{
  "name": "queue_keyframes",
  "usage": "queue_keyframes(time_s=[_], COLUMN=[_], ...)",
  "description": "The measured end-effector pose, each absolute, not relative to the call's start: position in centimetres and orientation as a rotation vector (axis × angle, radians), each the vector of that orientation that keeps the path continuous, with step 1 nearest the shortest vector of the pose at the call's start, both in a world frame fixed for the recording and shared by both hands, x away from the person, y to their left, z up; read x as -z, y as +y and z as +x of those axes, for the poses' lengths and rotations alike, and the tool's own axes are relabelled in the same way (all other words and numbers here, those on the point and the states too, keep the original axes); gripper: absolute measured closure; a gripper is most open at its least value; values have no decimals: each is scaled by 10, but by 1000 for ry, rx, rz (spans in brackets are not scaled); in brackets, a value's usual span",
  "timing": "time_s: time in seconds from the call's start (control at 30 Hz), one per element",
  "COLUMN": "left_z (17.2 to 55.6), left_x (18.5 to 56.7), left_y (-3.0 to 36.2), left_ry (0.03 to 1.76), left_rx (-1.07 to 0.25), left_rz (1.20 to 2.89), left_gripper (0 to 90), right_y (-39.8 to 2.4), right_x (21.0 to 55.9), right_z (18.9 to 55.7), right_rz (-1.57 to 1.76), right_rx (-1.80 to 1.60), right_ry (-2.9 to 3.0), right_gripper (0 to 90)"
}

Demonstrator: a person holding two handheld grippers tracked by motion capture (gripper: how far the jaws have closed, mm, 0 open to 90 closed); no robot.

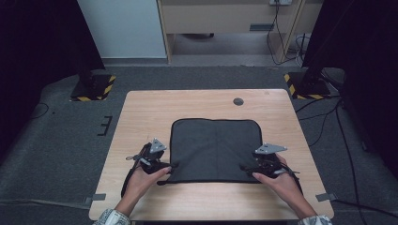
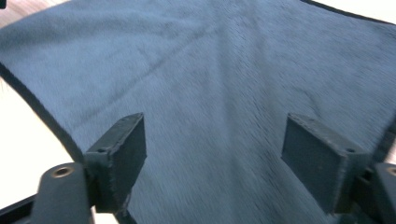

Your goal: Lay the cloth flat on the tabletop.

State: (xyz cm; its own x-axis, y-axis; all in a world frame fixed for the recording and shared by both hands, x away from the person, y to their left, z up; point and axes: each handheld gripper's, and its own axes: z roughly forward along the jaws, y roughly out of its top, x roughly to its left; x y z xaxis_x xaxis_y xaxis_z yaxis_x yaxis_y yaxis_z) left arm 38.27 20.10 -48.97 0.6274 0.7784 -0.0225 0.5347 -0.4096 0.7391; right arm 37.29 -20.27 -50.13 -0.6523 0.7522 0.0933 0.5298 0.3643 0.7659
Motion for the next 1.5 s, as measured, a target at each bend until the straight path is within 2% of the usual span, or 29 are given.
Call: queue_keyframes(time_s=[0.1, 0.57, 0.83, 1.03, 1.5], left_z=[392, 428, 440, 445, 446], left_x=[483, 465, 463, 463, 445], left_y=[202, 202, 203, 204, 200], left_ry=[1014, 1005, 1022, 1051, 1016], left_rx=[-429, -401, -402, -395, -430], left_rz=[2094, 2063, 2055, 2039, 2055], left_gripper=[97, 79, 78, 66, 63], right_y=[-191, -122, -92, -72, -34], right_x=[501, 499, 497, 493, 491], right_z=[378, 383, 385, 382, 370], right_rz=[1145, 1039, 972, 931, 850], right_rx=[-1184, -1229, -1248, -1284, -1330], right_ry=[2349, 2451, 2489, 2507, 2535], right_gripper=[148, 129, 171, 246, 329])
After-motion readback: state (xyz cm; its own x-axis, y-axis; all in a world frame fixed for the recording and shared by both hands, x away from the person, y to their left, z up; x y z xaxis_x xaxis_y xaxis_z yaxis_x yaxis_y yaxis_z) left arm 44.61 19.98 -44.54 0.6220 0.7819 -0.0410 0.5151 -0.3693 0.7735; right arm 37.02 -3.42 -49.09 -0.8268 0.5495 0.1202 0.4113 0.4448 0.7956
